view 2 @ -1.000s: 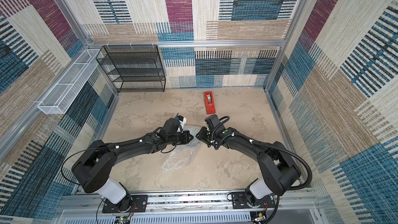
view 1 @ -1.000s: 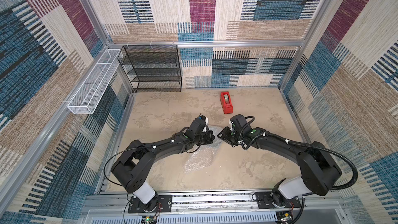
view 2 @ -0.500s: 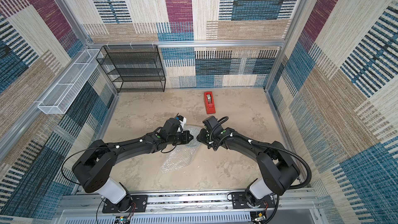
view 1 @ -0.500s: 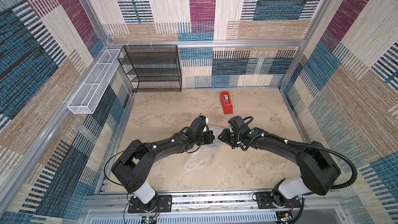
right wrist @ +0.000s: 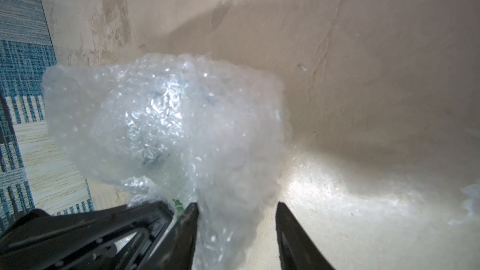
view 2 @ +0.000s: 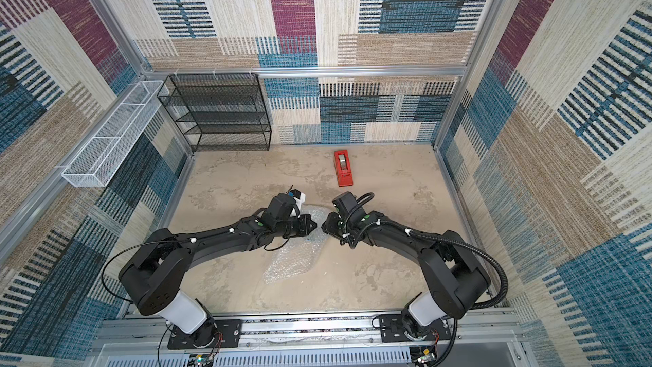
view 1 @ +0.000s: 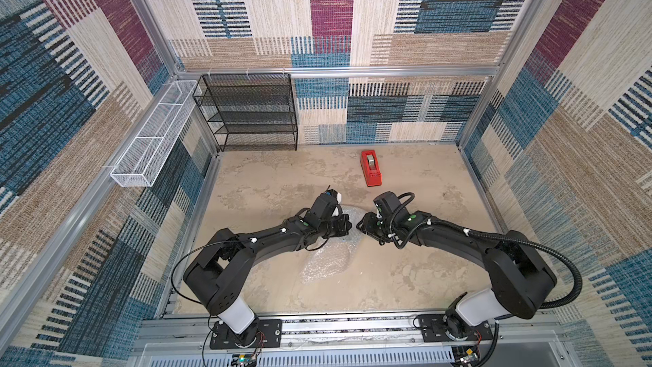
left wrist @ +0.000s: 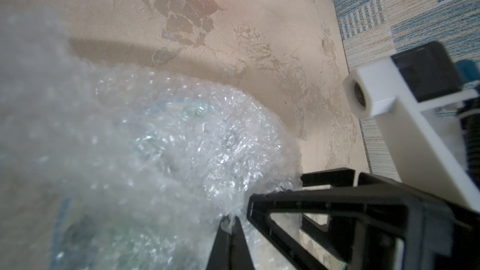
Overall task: Wrap bowls in bubble wrap
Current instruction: Wrap the bowl in bubble wrap.
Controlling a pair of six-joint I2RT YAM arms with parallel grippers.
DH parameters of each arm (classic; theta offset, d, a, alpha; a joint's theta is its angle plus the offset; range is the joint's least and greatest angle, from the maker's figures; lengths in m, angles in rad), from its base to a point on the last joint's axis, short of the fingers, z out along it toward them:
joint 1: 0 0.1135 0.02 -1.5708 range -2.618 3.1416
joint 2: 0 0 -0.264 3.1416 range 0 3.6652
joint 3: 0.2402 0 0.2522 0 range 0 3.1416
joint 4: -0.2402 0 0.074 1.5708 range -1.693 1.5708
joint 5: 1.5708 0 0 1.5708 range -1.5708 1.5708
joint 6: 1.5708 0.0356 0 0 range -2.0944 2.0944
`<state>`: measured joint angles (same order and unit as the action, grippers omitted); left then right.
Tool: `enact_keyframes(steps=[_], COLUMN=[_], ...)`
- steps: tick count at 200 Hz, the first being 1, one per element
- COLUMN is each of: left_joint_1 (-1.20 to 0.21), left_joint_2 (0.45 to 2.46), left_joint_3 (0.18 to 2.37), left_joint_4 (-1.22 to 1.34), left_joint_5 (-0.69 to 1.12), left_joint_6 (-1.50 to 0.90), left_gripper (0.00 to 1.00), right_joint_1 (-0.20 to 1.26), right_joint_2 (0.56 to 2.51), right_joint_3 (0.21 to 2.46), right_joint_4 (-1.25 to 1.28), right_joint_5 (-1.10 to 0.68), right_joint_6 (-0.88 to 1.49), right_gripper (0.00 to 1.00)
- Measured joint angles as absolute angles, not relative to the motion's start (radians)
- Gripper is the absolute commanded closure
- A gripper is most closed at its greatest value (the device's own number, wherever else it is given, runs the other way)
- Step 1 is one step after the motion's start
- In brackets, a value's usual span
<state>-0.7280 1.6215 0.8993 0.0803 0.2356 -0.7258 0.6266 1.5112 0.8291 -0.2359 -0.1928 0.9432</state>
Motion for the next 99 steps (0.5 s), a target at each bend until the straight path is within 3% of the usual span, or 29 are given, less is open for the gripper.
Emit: enact_keyframes(steps=[30,99], left_joint_1=[-0.729,-0.731], left_joint_2=[1.618,1.637], left_joint_3=[0.907,0.926], left_joint_4=[0.077,0.064], left_joint_5=[0.236,0.237], left_joint_6=[-0.726,-0.727], left_gripper=[1.0,1.0], right_joint_1=[0.621,0.613], right_joint_2=[1.502,1.51], right_joint_3=[0.788,0.752], right_joint_4=[-0.159,-0.063], right_joint_5=[-0.244,-0.288], right_joint_6=[0.969,1.003], right_gripper=[0.42,0.41])
